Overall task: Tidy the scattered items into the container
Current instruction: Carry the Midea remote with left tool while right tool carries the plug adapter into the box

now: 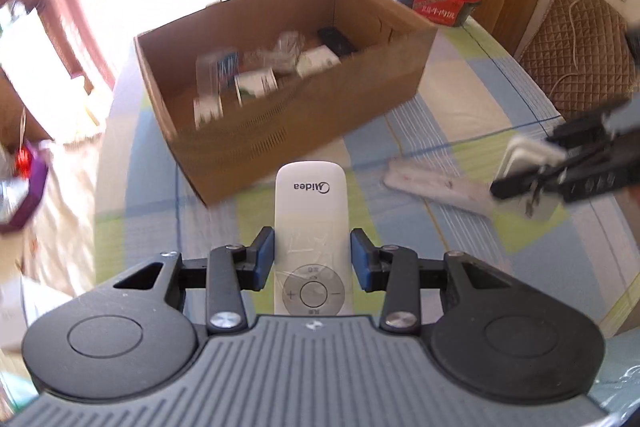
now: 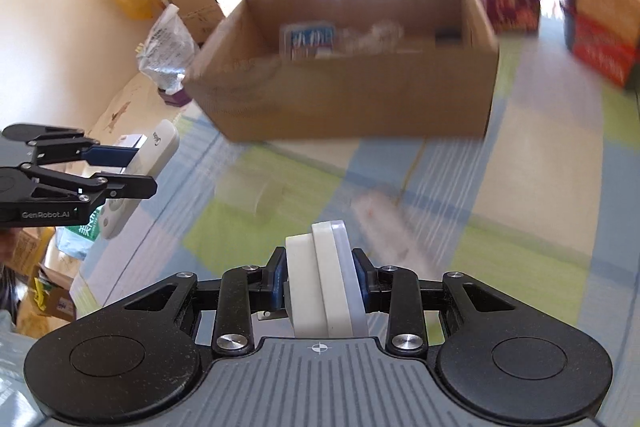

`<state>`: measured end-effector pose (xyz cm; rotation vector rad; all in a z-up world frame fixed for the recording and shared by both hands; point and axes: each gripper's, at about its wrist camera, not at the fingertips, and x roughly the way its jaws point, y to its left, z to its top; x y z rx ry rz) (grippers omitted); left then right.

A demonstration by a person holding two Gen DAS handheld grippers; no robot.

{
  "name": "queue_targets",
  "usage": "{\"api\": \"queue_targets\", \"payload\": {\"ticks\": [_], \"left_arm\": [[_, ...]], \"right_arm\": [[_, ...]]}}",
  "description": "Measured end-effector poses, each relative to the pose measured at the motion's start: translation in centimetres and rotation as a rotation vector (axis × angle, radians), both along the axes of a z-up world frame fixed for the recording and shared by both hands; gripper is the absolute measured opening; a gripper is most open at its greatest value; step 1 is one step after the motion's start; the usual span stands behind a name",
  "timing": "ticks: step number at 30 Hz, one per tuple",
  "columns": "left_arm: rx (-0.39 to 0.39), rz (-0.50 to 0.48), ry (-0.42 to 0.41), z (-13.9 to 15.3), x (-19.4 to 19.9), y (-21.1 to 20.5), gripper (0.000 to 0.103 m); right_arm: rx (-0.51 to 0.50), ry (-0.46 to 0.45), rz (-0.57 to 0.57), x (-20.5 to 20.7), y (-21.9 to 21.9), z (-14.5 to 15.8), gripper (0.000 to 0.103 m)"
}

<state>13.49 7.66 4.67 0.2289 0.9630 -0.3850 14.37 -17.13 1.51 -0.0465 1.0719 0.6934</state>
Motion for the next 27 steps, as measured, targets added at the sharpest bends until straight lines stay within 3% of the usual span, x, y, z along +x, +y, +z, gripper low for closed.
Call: {"api": "queue_targets", "payload": {"ticks": [5, 13, 19, 27], "left_arm": [[0.035, -0.056, -0.074, 2.8, 4.1, 1.3, 0.035], [0.077, -0.104, -0.141, 5.6, 10.5, 1.6, 0.035], [0.073, -0.13, -0.115, 4.7, 14.3, 0.7, 0.035], [0.062, -0.11, -0.057, 1.9, 17.6, 0.1, 0.035]], "right_arm": [[-0.017, -0.081, 0.055, 4.7, 0.1, 4.4, 0.036], [-0.036, -0.169, 0.073, 11.7, 2.0, 8.2, 0.036], [-0.08, -0.169, 0.087, 16.1, 4.8, 7.4, 0.036], [-0.097, -0.112, 0.092, 20.2, 8.2, 3.2, 0.036]]}}
